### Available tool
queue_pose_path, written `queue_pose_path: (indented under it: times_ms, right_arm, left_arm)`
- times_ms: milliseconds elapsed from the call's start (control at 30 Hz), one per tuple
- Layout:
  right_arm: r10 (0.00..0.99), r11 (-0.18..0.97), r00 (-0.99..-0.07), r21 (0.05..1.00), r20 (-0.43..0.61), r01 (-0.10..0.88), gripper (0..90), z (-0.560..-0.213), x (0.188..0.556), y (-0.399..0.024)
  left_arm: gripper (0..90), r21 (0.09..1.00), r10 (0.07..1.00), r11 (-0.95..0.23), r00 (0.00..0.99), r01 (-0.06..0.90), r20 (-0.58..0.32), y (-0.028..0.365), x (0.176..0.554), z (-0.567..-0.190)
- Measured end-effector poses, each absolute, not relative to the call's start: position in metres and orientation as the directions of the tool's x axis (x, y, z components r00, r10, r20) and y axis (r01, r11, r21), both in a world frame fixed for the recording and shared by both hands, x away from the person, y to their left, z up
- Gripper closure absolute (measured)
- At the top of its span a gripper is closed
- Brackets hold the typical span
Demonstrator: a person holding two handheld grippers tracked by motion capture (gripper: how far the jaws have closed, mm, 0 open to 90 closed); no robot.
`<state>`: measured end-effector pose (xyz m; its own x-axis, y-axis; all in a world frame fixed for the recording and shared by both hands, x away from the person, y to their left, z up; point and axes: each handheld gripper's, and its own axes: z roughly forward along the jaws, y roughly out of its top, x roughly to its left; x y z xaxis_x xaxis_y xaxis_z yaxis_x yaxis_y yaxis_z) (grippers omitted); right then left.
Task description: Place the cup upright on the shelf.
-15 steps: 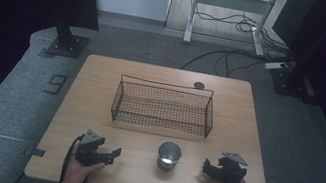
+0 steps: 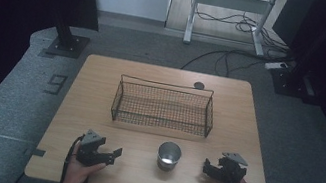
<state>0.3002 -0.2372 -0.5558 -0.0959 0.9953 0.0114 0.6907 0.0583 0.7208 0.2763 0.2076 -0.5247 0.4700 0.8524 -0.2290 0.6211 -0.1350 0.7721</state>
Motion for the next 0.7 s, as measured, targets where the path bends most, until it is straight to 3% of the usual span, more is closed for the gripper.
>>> queue_pose_path:
  times_ms: [700]
  right_arm:
    - [0.991, 0.083, -0.133, 0.736, 0.010, 0.672, 12.1, -0.555, 0.298, -0.236]
  left_arm:
    - [16.5, 0.786, 0.832, -0.164, 0.512, 0.595, -0.214, 0.195, 0.276, -0.513]
